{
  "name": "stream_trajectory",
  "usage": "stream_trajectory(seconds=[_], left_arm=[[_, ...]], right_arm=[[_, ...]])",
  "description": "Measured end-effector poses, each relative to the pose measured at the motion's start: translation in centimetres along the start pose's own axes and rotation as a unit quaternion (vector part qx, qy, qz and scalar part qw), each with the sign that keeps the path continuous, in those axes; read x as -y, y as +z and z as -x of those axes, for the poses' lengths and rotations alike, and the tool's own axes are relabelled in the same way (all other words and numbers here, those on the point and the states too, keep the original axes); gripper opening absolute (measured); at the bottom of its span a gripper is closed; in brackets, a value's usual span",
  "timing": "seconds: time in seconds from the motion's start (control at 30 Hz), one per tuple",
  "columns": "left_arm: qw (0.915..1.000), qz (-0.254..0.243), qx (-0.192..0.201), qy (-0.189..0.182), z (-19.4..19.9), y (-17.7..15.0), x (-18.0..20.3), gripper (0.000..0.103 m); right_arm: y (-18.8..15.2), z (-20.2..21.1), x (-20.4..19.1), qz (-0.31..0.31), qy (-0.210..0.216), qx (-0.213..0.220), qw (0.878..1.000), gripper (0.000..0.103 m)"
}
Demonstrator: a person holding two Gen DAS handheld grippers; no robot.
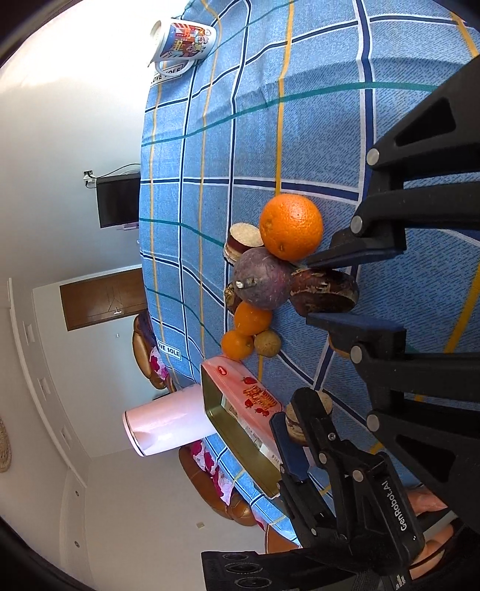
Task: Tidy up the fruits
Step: 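Carry both held items into the pink tin box and open both tools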
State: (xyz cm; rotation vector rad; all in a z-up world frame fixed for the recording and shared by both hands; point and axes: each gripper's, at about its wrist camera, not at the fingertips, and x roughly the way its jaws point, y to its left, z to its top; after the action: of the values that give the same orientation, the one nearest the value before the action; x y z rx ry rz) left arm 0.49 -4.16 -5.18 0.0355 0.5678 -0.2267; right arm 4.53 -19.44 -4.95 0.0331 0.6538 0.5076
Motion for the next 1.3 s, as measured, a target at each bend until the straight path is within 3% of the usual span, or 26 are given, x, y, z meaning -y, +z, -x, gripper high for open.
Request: stream_trajectory(seconds=[0.53, 0.93, 1.3], left_arm=[[0.998, 0.017, 0.037, 0.048, 2.0, 1.6, -3.5, 0.043], [0.9922, 0.048, 0.041, 0.108, 2.1, 2.2, -8.8, 0.043], [0.9886, 0.058, 0.028, 0.136, 1.2, 2.6, -12.3, 0.043]], right_arm=[[3.1, 1.0, -4.1, 0.054, 0.031, 0.036, 0.997, 0.025], [6.7, -0.7, -8.5, 0.108, 0.056, 0.039, 0.992, 0.023], [9.1, -3.8, -12.6, 0.145, 0.08, 0.027, 0.986, 0.023]])
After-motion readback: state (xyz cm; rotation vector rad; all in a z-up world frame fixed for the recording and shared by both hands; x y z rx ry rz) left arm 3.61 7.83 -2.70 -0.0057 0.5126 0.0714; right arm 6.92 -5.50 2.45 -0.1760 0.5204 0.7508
